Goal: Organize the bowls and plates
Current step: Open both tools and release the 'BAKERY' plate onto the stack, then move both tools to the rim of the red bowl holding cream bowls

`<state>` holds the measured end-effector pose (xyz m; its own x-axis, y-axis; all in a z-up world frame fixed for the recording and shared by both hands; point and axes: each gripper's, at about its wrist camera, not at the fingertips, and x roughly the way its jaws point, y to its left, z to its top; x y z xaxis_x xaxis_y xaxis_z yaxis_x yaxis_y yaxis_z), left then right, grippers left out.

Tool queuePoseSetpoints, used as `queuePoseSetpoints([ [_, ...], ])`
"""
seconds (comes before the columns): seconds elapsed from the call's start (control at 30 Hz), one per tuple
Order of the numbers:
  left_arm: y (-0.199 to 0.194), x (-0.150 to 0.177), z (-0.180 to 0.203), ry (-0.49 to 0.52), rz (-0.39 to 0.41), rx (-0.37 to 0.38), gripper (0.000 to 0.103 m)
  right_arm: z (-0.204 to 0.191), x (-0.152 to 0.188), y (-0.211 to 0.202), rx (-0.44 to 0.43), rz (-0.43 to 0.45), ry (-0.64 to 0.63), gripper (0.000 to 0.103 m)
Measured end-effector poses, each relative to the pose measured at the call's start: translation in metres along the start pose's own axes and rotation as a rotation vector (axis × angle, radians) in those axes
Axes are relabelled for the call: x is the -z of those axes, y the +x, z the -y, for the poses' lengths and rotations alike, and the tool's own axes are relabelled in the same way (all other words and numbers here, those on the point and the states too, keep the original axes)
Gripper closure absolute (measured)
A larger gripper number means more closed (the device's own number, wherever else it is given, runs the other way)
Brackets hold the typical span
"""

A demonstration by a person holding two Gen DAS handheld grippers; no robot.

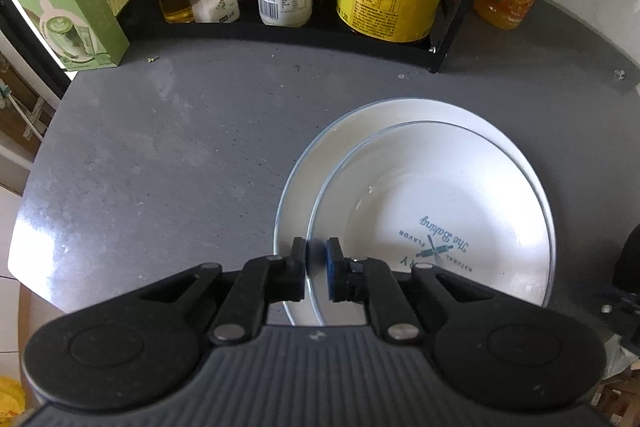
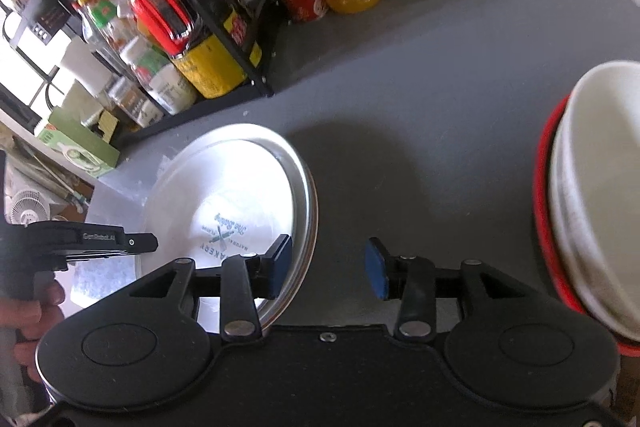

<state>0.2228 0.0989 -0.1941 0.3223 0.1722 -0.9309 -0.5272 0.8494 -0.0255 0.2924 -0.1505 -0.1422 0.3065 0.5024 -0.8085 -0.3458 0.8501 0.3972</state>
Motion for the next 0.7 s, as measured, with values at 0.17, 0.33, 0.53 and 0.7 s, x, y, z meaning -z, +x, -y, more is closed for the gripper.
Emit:
queuePoseSetpoints([
  [0.17, -0.010, -0.005, 0.002, 0.008, 0.019, -0.041, 0.091, 0.006, -0.005, -0.019, -0.023, 0.035, 0.005, 0.056],
  [0.33, -0.025, -0.013, 0.007, -0.008, 0.015, -0.018, 0.077, 0.009, -0.010, -0.036, -0.036, 0.059, -0.004, 0.049],
  [0.53, -0.051, -0.019, 0.030, -0.004, 0.053, 0.029, 0.043, 0.015, -0.012, -0.057, -0.044, 0.097, 0.001, 0.036],
  [0.7, -0.068, -0.016, 0.054, 0.018, 0.070, 0.051, 0.030, 0.019, -0.010, -0.074, -0.056, 0.125, -0.019, 0.021],
])
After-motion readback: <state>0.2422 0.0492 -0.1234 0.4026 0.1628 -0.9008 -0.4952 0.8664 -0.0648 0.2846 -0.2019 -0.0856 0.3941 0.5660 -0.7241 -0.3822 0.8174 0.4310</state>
